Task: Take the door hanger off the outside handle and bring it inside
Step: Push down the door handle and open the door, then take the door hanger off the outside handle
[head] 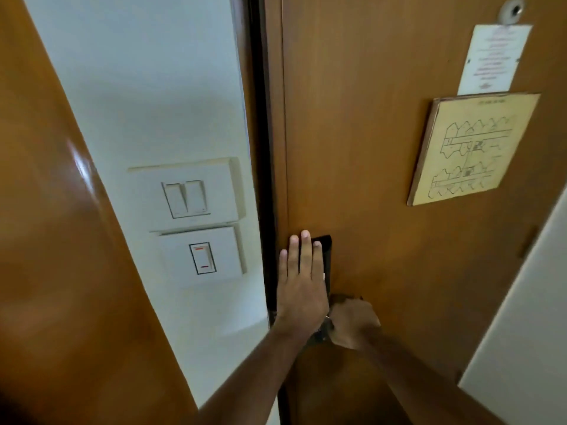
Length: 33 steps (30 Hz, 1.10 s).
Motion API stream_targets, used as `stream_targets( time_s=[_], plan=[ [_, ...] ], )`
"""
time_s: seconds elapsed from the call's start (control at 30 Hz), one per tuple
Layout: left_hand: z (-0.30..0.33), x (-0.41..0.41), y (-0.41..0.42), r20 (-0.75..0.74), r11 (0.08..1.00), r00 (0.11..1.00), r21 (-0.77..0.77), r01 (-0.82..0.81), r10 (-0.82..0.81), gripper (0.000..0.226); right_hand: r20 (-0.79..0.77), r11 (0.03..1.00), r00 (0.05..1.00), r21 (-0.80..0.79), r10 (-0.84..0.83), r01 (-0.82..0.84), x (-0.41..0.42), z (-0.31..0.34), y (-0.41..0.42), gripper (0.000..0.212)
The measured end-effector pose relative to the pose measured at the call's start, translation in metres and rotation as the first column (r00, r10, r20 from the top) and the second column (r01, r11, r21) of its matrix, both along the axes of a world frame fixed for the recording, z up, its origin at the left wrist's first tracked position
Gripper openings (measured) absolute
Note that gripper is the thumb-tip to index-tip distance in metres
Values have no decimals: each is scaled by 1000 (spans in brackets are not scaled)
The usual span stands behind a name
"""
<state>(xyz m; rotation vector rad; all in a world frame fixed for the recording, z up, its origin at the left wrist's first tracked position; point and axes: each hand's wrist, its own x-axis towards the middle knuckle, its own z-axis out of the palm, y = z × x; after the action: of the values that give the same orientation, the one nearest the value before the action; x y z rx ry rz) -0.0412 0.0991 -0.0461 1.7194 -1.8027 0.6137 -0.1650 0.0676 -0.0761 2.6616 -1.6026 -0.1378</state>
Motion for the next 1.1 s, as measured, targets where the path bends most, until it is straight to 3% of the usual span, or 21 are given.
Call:
stream_targets(
  time_s=[0.13,0.33,0.43,0.53,0.6,0.7,0.77,0.83,0.9,0.97,1.03,1.1],
  plan=[
    [-48,8,44,16,987,990,-75,144,-143,78,-18,997,997,-26,-76,76,-28,-4,44,29],
    [-89,26,84,-92,973,970,38,227,-223,96,119,986,980,-32,-160,165,-77,-18,107,29],
    [-87,3,100,-88,939,943,97,329,-321,105,157,973,960,6,-230,232,-106,-17,142,23],
    [-89,-33,124,-120,886,890,101,452,-440,109,87,961,957,43,-276,273,-129,-7,180,30],
    [-95,-57,141,-167,851,848,74,520,-503,112,185,937,918,60,-350,345,-141,3,207,39],
    [-99,-101,170,-231,789,771,18,614,-594,118,474,844,741,8,-476,537,-158,35,257,76],
    [-98,-128,190,-237,756,731,-22,655,-640,118,691,783,628,-145,-358,606,-164,66,282,69],
    [-94,-156,208,-230,741,717,-32,670,-658,112,830,709,546,-317,-115,631,-169,100,301,60],
    [-90,-187,225,-270,729,695,-41,684,-667,101,814,615,574,-501,94,609,-179,129,312,62],
    [-87,-218,238,-325,699,650,-47,714,-686,90,696,498,694,-675,183,545,-189,150,313,65],
    [-84,-246,251,-332,684,653,32,728,-680,119,599,382,790,-766,131,518,-203,163,309,68],
    [-85,-271,262,-335,643,635,102,759,-696,132,601,287,799,-766,1,575,-217,169,306,71]
  ],
)
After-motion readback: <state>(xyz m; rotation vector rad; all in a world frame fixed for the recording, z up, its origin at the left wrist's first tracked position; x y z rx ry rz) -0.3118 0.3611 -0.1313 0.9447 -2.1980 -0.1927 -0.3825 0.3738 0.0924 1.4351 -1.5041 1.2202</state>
